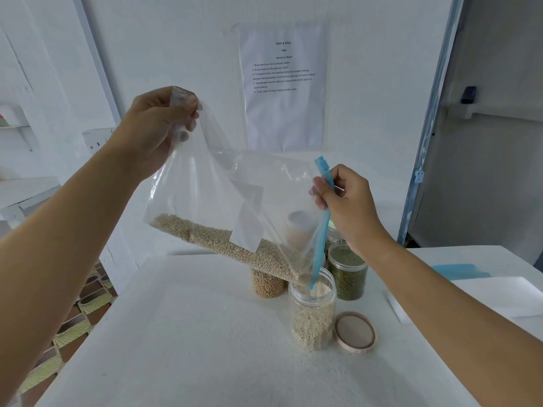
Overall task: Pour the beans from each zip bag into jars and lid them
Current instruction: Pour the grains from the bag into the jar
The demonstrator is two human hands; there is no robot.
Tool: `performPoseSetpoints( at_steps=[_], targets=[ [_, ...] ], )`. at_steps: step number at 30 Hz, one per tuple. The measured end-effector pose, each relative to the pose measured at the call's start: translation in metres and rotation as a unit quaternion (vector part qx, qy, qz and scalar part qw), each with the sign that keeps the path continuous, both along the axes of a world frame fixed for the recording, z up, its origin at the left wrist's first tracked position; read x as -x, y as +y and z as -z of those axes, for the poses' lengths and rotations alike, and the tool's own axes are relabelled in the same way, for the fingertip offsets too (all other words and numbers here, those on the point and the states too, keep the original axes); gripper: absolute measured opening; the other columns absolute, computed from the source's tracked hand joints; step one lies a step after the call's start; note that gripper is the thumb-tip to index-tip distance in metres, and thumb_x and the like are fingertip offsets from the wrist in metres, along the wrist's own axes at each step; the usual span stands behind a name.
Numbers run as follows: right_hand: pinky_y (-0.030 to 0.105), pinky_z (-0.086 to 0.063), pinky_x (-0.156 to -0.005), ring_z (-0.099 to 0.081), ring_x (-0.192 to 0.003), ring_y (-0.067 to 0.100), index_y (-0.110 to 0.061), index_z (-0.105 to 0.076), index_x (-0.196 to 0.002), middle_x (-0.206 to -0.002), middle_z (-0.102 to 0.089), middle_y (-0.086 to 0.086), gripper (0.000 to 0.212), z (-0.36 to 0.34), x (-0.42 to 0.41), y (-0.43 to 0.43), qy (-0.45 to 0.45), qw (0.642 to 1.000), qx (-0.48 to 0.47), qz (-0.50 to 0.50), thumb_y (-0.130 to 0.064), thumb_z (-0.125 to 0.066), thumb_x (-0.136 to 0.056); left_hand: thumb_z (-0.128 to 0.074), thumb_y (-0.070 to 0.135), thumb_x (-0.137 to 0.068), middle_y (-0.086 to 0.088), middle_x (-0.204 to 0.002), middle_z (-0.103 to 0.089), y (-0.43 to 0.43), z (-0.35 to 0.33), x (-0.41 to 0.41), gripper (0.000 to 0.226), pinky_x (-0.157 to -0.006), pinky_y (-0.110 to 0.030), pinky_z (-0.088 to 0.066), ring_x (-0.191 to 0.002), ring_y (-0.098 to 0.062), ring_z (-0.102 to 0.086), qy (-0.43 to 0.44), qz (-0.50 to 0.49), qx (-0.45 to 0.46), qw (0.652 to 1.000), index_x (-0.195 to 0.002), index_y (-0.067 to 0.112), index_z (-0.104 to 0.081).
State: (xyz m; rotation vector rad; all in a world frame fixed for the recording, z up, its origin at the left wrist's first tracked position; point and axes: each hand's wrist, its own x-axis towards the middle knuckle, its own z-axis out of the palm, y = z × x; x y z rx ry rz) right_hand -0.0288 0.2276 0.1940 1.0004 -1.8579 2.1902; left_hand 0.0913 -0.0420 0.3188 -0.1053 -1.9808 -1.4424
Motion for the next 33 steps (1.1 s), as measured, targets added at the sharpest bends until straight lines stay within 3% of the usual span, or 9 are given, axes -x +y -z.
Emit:
performPoseSetpoints(
  at_steps=[7,13,22,25,27,30,33],
  targets=[
    [0.028,-0.047,-0.067,-0.052,-0.056,0.01,-0.01,-0.052,-0.078,-0.069,-0.065,-0.003,0.025,0.008,0.007,0.003,-0.051,0.996,0.064,0.046,-0.007,-0.058,-0.102,-0.064,0.012,-0.099,0.001,-0.081,-0.06,-0.001,-0.004,-0.003,0.026,-0.066,-0.026,-0.036,-0.072,-0.014,-0.052,0.003,-0.009,-0.001,1.0,-0.077,0.022,-0.073],
    [0.024,-0.048,-0.066,-0.053,-0.056,0.008,-0.011,-0.052,-0.079,-0.072,-0.065,-0.001,0.025,0.014,0.006,0.001,-0.057,0.994,0.068,0.059,-0.009,-0.058,-0.103,-0.062,0.012,-0.1,0.001,-0.081,-0.059,0.001,-0.003,-0.002,0.028,-0.065,-0.026,-0.035,-0.072,-0.013,-0.052,0.007,-0.021,0.016,1.0,-0.076,0.023,-0.072],
    [0.016,-0.048,-0.064,-0.057,-0.059,0.004,-0.005,-0.052,-0.084,-0.079,-0.064,0.008,0.021,0.019,0.007,-0.003,-0.053,0.994,0.073,0.065,-0.009,-0.057,-0.103,-0.054,0.009,-0.1,0.012,-0.074,-0.053,0.016,0.001,0.0,0.02,-0.071,-0.027,-0.036,-0.075,-0.021,-0.042,0.05,-0.055,0.162,0.984,-0.085,0.021,-0.06],
    [0.015,-0.048,-0.064,-0.057,-0.059,0.003,-0.005,-0.052,-0.083,-0.079,-0.063,0.01,0.021,0.02,0.006,-0.004,-0.056,0.994,0.076,0.061,-0.009,-0.057,-0.103,-0.05,0.009,-0.102,0.012,-0.074,-0.05,0.018,0.004,0.0,0.022,-0.071,-0.022,-0.038,-0.073,-0.014,-0.042,0.048,-0.083,0.205,0.974,-0.087,0.024,-0.057],
    [0.016,-0.048,-0.064,-0.057,-0.059,0.004,-0.006,-0.052,-0.082,-0.079,-0.064,0.009,0.022,0.021,0.006,-0.004,-0.057,0.994,0.071,0.061,-0.009,-0.058,-0.103,-0.048,0.01,-0.103,0.002,-0.078,-0.051,0.022,0.006,0.0,0.018,-0.072,-0.023,-0.039,-0.075,-0.016,-0.044,0.035,-0.104,0.259,0.96,-0.091,0.021,-0.056],
    [0.017,-0.048,-0.065,-0.056,-0.059,0.005,-0.007,-0.052,-0.081,-0.079,-0.065,0.007,0.023,0.021,0.007,-0.004,-0.054,0.994,0.068,0.061,-0.011,-0.058,-0.103,-0.046,0.011,-0.103,-0.018,-0.087,-0.056,0.024,0.006,0.0,0.01,-0.071,-0.03,-0.037,-0.083,-0.033,-0.048,0.021,-0.144,0.331,0.932,-0.1,0.013,-0.055],
    [0.017,-0.048,-0.064,-0.056,-0.058,0.005,-0.009,-0.052,-0.081,-0.078,-0.065,0.005,0.023,0.021,0.008,-0.003,-0.054,0.994,0.068,0.066,-0.011,-0.058,-0.103,-0.045,0.015,-0.103,-0.021,-0.093,-0.059,0.022,0.003,-0.001,0.009,-0.078,-0.042,-0.047,-0.083,-0.029,-0.052,0.023,-0.143,0.321,0.936,-0.1,0.013,-0.053]
  ],
)
